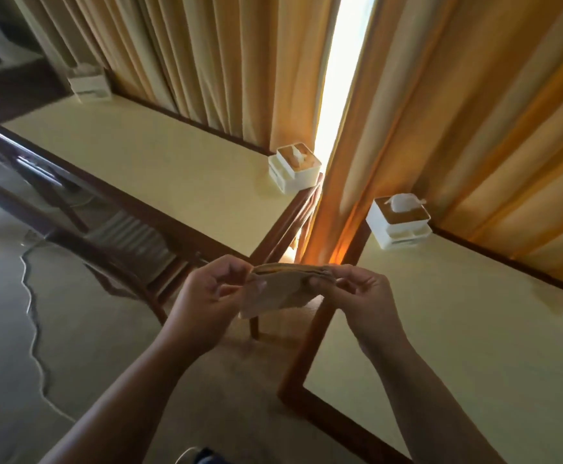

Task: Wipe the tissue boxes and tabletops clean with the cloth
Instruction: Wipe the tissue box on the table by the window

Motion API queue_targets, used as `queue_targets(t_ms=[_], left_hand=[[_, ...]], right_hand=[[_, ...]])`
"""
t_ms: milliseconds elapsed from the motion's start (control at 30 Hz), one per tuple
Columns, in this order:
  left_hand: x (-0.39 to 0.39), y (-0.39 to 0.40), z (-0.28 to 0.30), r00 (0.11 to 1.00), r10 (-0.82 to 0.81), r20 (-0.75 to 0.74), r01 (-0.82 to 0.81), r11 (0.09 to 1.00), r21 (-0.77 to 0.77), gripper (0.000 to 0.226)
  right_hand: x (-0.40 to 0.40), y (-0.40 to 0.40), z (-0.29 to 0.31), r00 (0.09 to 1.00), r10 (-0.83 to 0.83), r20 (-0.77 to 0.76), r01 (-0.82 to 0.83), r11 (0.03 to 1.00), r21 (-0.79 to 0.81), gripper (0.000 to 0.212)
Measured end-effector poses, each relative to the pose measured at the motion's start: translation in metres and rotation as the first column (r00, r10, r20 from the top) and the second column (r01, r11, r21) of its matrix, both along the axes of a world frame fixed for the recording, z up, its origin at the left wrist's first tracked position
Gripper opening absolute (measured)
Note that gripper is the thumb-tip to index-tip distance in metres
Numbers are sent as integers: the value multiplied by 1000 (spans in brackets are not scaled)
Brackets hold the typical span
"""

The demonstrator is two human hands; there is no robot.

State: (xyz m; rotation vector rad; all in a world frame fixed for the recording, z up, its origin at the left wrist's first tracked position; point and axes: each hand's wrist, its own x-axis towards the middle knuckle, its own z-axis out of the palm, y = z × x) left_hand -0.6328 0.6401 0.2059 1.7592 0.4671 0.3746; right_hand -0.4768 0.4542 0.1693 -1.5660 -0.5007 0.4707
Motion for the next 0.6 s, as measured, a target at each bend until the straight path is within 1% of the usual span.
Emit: queue_targets(t_ms=[100, 200, 300, 433, 600], left_hand=[[-33, 51, 5, 999, 46, -6, -46, 999, -8, 4], [-59, 99, 4, 992, 122, -15, -122, 992, 24, 3], [-69, 137, 5, 983, 182, 2, -182, 983, 1, 4], [-53, 182, 7, 988, 153, 19, -153, 988, -24, 5], [-3, 240, 2, 995, 96, 42, -96, 995, 0, 5]], right_hand=[[-30, 57, -1, 999, 28, 15, -28, 999, 17, 24], [-57, 109, 2, 998, 59, 25, -59, 998, -2, 32], [-67, 146, 11, 994, 88, 68, -86, 996, -31, 29], [-50, 187, 22, 992, 95, 77, -93, 995, -28, 34], [-7, 234, 17, 997, 11, 80, -7, 999, -51, 40]])
